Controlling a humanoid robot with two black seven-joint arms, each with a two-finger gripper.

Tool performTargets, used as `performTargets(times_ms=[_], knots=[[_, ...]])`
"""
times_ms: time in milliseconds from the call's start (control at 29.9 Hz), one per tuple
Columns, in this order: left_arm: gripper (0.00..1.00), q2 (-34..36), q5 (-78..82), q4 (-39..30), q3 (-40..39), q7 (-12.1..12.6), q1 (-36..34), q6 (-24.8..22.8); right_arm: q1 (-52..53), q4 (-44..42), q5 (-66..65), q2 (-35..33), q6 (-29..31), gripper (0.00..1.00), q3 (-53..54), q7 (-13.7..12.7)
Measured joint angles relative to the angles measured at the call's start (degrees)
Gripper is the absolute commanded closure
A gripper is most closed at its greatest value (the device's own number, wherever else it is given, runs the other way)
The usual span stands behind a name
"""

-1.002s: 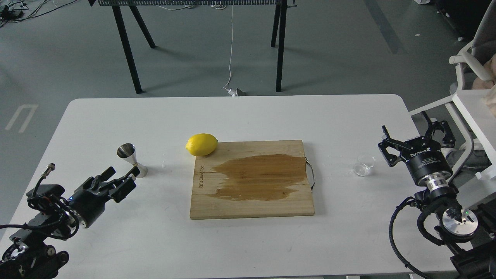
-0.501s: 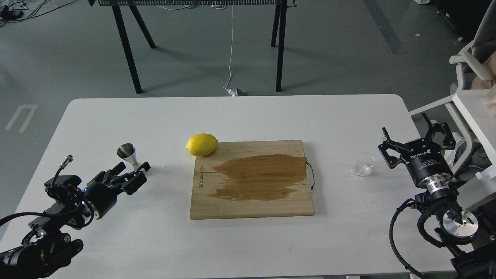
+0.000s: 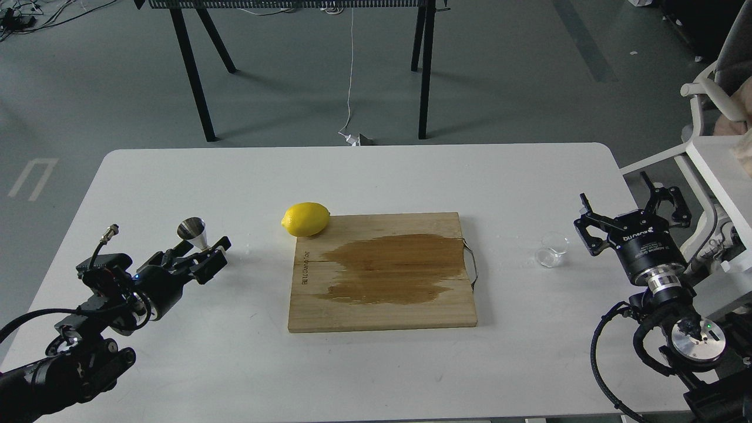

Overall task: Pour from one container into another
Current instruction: 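Close the left gripper around the metal jigger, then lift the jigger with the left gripper and carry it over the board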

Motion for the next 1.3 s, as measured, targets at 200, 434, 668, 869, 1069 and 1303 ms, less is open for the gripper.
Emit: performTargets(times_ms=[200, 434, 668, 869, 1069, 1303], knots=[[0.12, -1.7, 0.0, 2.8, 0.0, 0.0, -1.3, 0.0, 0.0, 0.0, 0.0, 0.0, 0.0, 0.01, 0.1, 0.0], [0.38, -3.0, 0.5, 5.8, 0.0, 0.0, -1.9, 0.0, -0.3, -0.1, 0.0, 0.0, 0.0, 0.01, 0.1, 0.0], [0.72, -3.0, 0.5, 6.9, 2.4, 0.0, -2.1, 0.6, -0.4, -0.1, 0.0, 0.0, 0.0, 0.01, 0.1, 0.0], [0.92, -3.5, 0.2, 7.7, 2.7, 0.0, -2.2, 2.3, -0.4, -0.1, 0.0, 0.0, 0.0, 0.01, 0.1, 0.0], [0.92, -3.6, 0.0, 7.7, 2.6, 0.0, -2.3, 4.6, -0.5, -0.2, -0.1, 0.0, 0.0, 0.01, 0.1, 0.0], [0.92, -3.1, 0.2, 7.1, 2.7, 0.0, -2.8, 4.7, -0.8, -0.3, -0.1, 0.0, 0.0, 0.01, 0.2, 0.0]])
